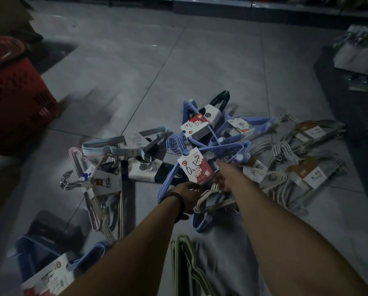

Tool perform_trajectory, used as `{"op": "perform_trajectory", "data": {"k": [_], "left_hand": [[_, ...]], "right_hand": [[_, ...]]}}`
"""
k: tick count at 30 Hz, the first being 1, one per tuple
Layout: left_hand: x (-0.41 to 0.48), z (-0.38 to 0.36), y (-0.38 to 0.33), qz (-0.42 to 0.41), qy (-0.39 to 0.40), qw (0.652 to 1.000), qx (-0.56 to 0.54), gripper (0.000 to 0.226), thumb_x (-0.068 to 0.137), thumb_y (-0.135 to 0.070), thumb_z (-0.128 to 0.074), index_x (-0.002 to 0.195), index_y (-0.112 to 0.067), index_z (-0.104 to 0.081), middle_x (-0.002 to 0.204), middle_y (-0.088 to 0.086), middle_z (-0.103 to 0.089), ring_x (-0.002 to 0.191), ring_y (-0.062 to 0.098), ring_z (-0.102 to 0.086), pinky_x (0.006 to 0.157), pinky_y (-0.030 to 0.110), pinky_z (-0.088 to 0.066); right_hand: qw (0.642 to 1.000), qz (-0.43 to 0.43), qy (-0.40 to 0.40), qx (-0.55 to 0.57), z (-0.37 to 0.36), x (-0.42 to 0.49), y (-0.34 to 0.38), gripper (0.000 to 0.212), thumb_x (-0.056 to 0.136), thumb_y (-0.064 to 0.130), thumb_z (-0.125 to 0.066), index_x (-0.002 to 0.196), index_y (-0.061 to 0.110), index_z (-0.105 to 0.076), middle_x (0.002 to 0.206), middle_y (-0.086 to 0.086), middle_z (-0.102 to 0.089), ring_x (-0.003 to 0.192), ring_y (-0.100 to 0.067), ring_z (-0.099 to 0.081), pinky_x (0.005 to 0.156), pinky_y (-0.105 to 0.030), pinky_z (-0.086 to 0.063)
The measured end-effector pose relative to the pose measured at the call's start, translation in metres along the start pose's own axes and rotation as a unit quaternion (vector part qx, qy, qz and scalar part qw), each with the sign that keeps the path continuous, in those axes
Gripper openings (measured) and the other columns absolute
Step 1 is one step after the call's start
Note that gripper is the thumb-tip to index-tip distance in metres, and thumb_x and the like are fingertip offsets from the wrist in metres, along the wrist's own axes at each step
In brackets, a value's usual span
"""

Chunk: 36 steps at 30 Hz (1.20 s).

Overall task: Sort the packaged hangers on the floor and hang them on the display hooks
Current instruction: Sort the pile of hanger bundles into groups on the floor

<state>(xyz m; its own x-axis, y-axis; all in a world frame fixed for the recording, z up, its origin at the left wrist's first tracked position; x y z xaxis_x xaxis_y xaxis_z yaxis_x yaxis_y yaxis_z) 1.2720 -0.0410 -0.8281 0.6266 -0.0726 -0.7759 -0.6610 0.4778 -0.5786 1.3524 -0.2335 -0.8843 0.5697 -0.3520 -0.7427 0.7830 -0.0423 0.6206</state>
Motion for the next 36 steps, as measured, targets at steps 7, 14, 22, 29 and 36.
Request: {"op": "perform_trajectory", "data": {"k": [7,14,22,29,36], "left_hand": [[-0.006,0.009,-0.017,-0.058,0.01,0.995,0.075,0.035,0.103,-0.024,-0.052,0.133,-0.038,-0.063,0.123,0.006,-0.063,0.081,0.02,-0.061,0.066,0.029,-0.054],[-0.003,0.057,-0.01,-0.042,-0.078,0.994,0.062,0.03,0.104,-0.022,-0.055,0.133,-0.017,-0.061,0.106,0.007,-0.063,0.098,0.027,-0.065,0.09,0.042,-0.061],[-0.04,0.129,-0.023,-0.095,-0.276,0.951,0.102,0.092,0.073,-0.066,-0.077,0.142,-0.018,-0.04,0.136,0.013,-0.05,0.112,0.031,-0.058,0.085,0.04,-0.057],[-0.126,0.182,-0.036,-0.168,-0.175,0.967,0.074,0.039,0.077,-0.027,-0.089,0.111,-0.018,-0.071,0.09,0.006,-0.078,0.077,0.023,-0.076,0.067,0.037,-0.065],[-0.251,0.228,0.022,-0.22,-0.244,0.942,-0.065,0.044,0.07,-0.045,-0.092,0.097,-0.014,-0.076,0.081,0.009,-0.078,0.061,0.019,-0.067,0.052,0.03,-0.058]], "right_hand": [[0.994,0.05,-0.092,-0.036,0.014,0.004,0.0,0.033,0.097,0.038,-0.068,0.109,0.008,-0.065,0.082,-0.009,-0.077,0.06,-0.02,-0.075,0.044,-0.024,-0.051],[0.968,0.172,-0.169,-0.069,0.048,-0.038,0.029,0.03,0.106,0.027,-0.056,0.105,0.0,-0.07,0.101,-0.017,-0.07,0.085,-0.024,-0.061,0.072,-0.029,-0.049],[0.958,0.26,-0.116,-0.024,0.058,-0.086,0.098,0.036,0.087,0.04,-0.055,0.063,0.015,-0.061,0.076,-0.015,-0.073,0.075,-0.037,-0.071,0.07,-0.052,-0.055],[0.973,0.206,0.069,0.074,0.013,-0.166,0.098,0.016,0.102,0.012,-0.058,0.09,0.003,-0.064,0.067,-0.014,-0.069,0.056,-0.025,-0.065,0.05,-0.032,-0.048],[0.945,0.214,0.216,0.119,-0.078,-0.287,0.095,0.017,0.105,0.002,-0.051,0.101,0.002,-0.067,0.088,-0.018,-0.069,0.067,-0.025,-0.066,0.062,-0.033,-0.055]]}}
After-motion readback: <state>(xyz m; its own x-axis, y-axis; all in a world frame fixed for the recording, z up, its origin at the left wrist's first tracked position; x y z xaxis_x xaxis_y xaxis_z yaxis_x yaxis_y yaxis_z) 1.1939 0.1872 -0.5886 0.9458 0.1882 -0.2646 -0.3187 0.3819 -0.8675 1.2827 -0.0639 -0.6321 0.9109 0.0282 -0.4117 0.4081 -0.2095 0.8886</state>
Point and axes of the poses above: each hand's wrist, its own x-axis towards the middle knuckle, its own z-axis out of the back of the hand, y = z × x, the point moved 10 cm from there along x, towards the middle knuckle
